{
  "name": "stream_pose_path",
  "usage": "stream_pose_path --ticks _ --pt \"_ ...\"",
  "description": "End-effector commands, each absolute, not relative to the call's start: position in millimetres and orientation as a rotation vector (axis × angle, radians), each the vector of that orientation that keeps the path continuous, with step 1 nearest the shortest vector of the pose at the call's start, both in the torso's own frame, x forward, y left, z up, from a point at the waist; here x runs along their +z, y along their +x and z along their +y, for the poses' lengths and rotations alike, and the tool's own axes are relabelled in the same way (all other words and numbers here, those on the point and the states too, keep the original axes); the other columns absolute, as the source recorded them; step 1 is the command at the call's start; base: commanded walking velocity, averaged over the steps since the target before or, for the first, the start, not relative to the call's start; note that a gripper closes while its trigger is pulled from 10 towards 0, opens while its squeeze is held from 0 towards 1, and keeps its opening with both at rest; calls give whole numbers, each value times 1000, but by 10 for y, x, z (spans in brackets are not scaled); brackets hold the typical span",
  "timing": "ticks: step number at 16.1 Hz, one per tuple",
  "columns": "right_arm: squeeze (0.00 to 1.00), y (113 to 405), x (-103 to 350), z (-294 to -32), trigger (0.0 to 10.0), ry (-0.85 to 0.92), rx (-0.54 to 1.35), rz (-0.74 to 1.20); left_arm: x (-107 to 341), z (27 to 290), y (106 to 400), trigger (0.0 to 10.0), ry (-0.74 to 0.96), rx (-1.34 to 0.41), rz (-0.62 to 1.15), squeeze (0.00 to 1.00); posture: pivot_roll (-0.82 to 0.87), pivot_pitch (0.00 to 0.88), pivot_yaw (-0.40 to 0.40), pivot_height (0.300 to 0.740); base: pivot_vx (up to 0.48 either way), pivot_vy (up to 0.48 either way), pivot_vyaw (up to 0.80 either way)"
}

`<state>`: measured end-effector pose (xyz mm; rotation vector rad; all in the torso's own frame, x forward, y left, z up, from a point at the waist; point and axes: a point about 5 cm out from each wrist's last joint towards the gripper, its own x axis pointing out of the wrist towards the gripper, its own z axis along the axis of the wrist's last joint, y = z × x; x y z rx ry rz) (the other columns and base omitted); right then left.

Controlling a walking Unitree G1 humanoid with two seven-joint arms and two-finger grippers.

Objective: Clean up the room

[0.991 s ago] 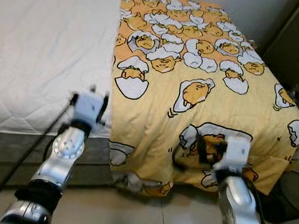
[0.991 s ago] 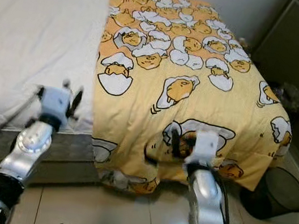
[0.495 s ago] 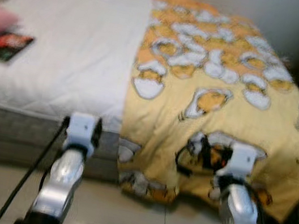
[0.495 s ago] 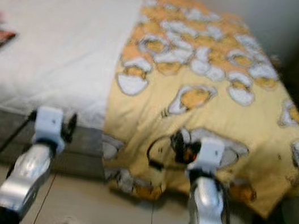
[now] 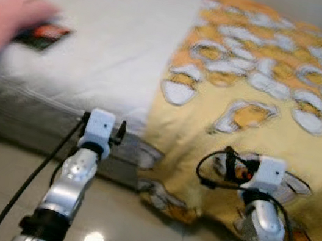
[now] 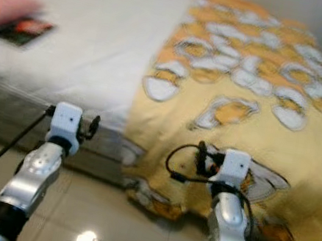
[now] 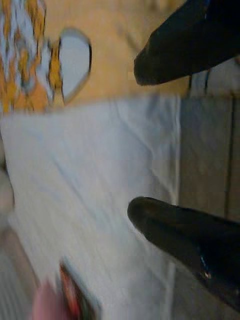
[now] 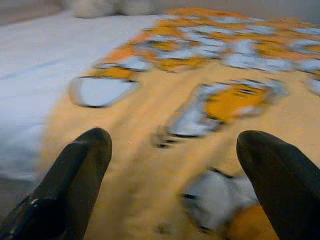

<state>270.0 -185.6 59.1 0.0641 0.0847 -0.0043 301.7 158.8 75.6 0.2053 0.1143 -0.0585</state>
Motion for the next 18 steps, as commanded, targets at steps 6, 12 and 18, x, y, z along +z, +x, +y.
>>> stream_pose_path --ticks 6,12,18 --pt "0 2799 624 -1727 10000 87 15 75 872 1569 3102 10000 182 -34 83 0 54 0 -33 740 0 308 346" --pt "0 2748 551 -1733 10000 107 19 92 821 1671 2969 10000 182 -9 104 0 67 0 -17 740 0 -234 610" --pt "0 2759 506 -1695 10000 105 35 97 907 1720 2940 10000 288 -13 93 0 90 0 4 740 0 -461 547"
